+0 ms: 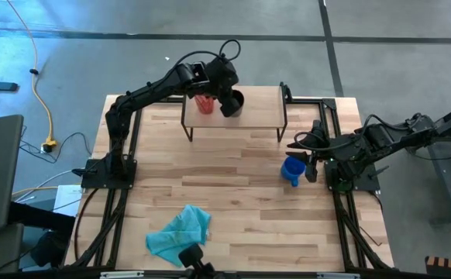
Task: Stack small to large cups/mugs on shelf
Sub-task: Put the black cup on the shelf
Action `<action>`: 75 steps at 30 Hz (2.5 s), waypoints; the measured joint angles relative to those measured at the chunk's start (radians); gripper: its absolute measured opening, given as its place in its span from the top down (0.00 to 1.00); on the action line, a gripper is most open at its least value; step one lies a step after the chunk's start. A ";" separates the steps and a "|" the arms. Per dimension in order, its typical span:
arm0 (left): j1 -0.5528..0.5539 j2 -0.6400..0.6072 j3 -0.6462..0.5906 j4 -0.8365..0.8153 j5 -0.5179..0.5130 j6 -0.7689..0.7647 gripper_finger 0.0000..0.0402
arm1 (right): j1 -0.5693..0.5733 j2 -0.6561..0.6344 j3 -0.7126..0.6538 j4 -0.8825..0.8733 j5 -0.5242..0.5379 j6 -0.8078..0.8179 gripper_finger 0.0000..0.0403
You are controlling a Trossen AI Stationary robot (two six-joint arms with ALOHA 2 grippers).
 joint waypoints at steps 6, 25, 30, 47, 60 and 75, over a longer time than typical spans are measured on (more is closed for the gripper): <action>0.005 0.000 0.000 0.022 -0.016 0.003 1.00 | 0.000 0.000 0.000 -0.001 0.000 0.006 0.74; 0.027 0.000 0.000 -0.002 0.013 0.006 0.98 | 0.000 0.000 0.000 -0.003 0.000 -0.001 0.74; 0.027 0.000 0.000 -0.002 0.015 0.006 0.99 | 0.000 0.000 0.000 -0.003 0.000 -0.003 0.74; 0.027 0.000 0.000 0.000 0.015 0.006 0.96 | 0.000 0.000 0.000 -0.003 0.000 0.004 0.74; 0.033 0.021 0.000 -0.010 0.038 0.004 0.96 | 0.000 0.052 0.000 -0.003 -0.005 0.004 0.74; 0.032 0.032 0.001 0.032 0.016 0.007 0.96 | 0.000 0.061 0.000 -0.006 -0.009 0.003 0.74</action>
